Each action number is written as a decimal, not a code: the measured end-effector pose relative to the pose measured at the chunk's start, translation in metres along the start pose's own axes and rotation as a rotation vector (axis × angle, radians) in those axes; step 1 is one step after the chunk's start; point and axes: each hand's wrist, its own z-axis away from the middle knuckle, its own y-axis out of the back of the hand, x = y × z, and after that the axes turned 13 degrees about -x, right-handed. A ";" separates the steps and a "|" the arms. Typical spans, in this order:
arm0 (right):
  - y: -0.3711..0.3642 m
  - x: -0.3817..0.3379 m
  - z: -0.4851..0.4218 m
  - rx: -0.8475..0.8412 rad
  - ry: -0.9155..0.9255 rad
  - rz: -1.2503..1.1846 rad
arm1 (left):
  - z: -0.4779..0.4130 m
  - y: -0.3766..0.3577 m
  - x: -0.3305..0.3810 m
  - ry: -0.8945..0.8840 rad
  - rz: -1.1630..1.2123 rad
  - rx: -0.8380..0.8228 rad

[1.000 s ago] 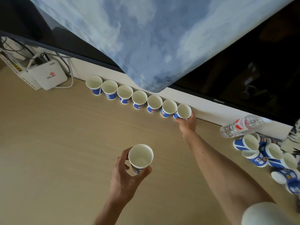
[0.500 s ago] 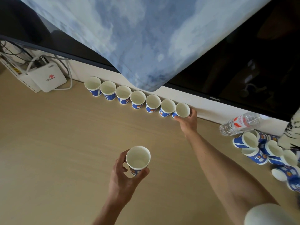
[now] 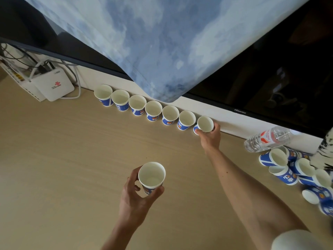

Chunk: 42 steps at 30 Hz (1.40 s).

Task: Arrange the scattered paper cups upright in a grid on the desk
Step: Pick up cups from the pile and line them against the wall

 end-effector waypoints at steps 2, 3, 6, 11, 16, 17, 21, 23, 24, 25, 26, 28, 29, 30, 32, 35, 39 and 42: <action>0.002 0.005 -0.001 -0.005 -0.005 -0.011 | 0.000 -0.001 -0.001 0.006 0.006 -0.003; 0.003 0.009 0.001 -0.002 -0.017 -0.020 | 0.000 -0.001 -0.001 0.008 0.010 -0.002; 0.005 0.030 0.024 0.064 -0.080 0.018 | 0.000 0.000 0.001 0.012 0.026 0.000; -0.001 0.063 0.096 0.102 -0.038 -0.003 | -0.003 0.002 0.002 0.009 0.047 0.002; -0.016 0.026 0.186 -0.487 0.051 -0.059 | -0.001 0.011 -0.002 0.011 0.031 0.014; -0.019 0.015 0.200 -0.612 0.087 -0.019 | 0.000 0.013 -0.004 0.014 0.031 0.018; -0.041 -0.017 0.232 -0.850 0.185 0.149 | 0.002 0.024 -0.013 0.022 0.058 0.020; -0.055 -0.028 0.235 -0.821 0.228 0.184 | 0.001 0.032 -0.018 0.014 0.062 0.026; -0.062 -0.031 0.234 -0.811 0.250 0.206 | 0.001 0.036 -0.021 0.012 0.060 0.031; -0.069 -0.033 0.233 -0.809 0.261 0.226 | 0.000 0.041 -0.023 0.011 0.056 0.038; -0.076 -0.034 0.231 -0.811 0.266 0.238 | -0.001 0.047 -0.025 0.011 0.054 0.050; -0.088 -0.032 0.227 -0.785 0.262 0.244 | -0.009 0.062 -0.027 0.009 0.044 0.097; -0.092 -0.030 0.225 -0.761 0.255 0.239 | -0.016 0.072 -0.027 0.011 0.032 0.128; -0.096 -0.029 0.223 -0.736 0.243 0.231 | -0.026 0.082 -0.028 0.014 0.020 0.160; -0.100 -0.023 0.219 -0.681 0.217 0.216 | -0.053 0.106 -0.032 0.008 -0.006 0.223; -0.099 -0.015 0.217 -0.612 0.161 0.184 | -0.103 0.137 -0.040 -0.015 -0.078 0.305; -0.095 0.000 0.219 -0.554 0.094 0.135 | -0.163 0.165 -0.039 -0.078 -0.146 0.365; -0.092 0.010 0.222 -0.499 0.081 0.127 | -0.198 0.177 -0.037 -0.110 -0.157 0.379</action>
